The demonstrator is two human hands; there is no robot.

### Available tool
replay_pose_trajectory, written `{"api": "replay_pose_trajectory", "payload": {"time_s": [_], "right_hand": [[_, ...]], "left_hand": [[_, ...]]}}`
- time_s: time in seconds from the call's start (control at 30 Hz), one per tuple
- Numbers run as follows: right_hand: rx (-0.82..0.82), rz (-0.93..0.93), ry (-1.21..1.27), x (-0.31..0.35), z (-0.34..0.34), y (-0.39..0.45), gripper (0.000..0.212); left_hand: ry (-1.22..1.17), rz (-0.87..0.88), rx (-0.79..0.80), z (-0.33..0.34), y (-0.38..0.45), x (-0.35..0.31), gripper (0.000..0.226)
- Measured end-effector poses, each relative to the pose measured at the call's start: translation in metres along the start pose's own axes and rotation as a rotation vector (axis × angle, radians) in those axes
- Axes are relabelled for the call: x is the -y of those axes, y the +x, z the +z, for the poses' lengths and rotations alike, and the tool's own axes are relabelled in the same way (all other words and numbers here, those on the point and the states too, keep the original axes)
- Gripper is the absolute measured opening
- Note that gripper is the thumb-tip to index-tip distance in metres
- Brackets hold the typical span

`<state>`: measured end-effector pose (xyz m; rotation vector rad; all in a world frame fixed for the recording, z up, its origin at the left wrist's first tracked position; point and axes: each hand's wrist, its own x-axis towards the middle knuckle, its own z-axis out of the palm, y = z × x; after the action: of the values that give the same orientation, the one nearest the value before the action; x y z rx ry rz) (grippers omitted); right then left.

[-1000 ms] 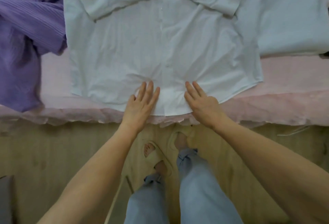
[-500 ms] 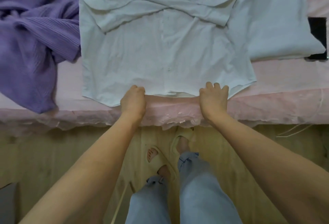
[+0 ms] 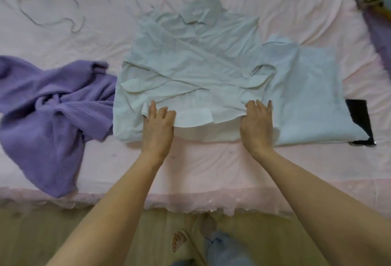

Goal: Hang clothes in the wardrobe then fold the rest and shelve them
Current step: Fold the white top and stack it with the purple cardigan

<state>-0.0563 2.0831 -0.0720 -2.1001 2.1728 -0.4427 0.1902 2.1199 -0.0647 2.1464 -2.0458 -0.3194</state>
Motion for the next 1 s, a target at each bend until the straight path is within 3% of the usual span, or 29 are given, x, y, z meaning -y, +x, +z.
{"api": "replay_pose_trajectory", "payload": {"time_s": [0.2,0.5,0.67,0.87,0.93,1.0], "right_hand": [[-0.063,-0.131,-0.078,0.011,0.017,0.108,0.032],[-0.184,-0.197,-0.036,0.041,0.042,0.242,0.037],[-0.151,-0.135,0.209,0.05,0.044,0.301,0.042],[-0.236,0.019,0.725,0.071,0.037,0.37,0.045],[-0.201,0.058,0.671,0.072,0.05,0.387,0.048],[0.012,0.109,0.326,0.066,0.075,0.401,0.037]], "left_hand": [[0.01,0.024,-0.15,-0.015,0.105,-0.005,0.031],[0.043,0.053,-0.202,-0.02,0.243,0.006,0.028],[0.047,0.043,-0.26,-0.025,0.295,0.013,0.029],[-0.118,-0.016,-0.441,-0.025,0.371,0.003,0.034],[-0.116,-0.089,-0.387,-0.015,0.397,0.005,0.031],[-0.045,-0.157,-0.203,0.005,0.418,0.009,0.028]]}}
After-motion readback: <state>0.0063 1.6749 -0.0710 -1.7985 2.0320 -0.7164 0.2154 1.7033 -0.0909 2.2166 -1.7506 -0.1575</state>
